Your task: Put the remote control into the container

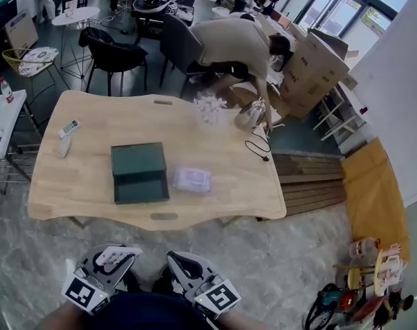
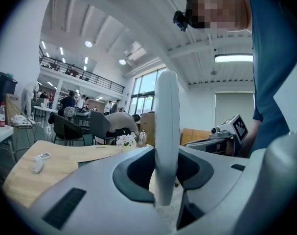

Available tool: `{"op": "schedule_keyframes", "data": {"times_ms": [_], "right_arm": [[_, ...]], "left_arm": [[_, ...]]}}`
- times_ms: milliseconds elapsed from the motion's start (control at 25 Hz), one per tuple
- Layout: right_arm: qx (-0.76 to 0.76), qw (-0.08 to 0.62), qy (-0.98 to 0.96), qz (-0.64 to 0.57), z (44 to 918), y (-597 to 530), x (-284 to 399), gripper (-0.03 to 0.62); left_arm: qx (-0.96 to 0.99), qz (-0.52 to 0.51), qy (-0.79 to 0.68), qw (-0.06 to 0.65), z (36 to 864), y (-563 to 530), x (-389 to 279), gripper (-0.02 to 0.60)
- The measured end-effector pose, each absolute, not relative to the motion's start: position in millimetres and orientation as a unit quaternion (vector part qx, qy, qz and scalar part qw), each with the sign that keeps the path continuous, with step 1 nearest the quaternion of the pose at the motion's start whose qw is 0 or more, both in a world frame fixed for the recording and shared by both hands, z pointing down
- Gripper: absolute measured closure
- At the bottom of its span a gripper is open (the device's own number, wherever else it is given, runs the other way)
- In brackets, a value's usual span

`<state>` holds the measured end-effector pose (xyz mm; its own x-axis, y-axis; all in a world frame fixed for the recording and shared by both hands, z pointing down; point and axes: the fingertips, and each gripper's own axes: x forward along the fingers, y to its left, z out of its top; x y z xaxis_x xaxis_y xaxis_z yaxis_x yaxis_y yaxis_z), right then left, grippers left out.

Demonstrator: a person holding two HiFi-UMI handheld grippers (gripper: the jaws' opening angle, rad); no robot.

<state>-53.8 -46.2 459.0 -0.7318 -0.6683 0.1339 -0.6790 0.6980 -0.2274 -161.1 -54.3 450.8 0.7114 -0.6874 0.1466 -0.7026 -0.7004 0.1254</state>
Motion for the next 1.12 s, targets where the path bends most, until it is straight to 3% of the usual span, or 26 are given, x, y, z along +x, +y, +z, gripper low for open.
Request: {"op": "schedule_keyframes", "data": {"times_ms": [680,1120], "right_arm": [[0.334,-0.004,-0.928,0.162,478.3,-112.6,45.0,0.577],[0.398,0.01,-0.901,0.173,485.6,-134.3,56.2,0.576]], "left_arm": [[0.876,0.197,-0.429,0.102,517.3,-169.4,-113.7,0.347],[0.859,0.408,-0.299,0.079,605.4,-246.2,-120.4,0.347]]}}
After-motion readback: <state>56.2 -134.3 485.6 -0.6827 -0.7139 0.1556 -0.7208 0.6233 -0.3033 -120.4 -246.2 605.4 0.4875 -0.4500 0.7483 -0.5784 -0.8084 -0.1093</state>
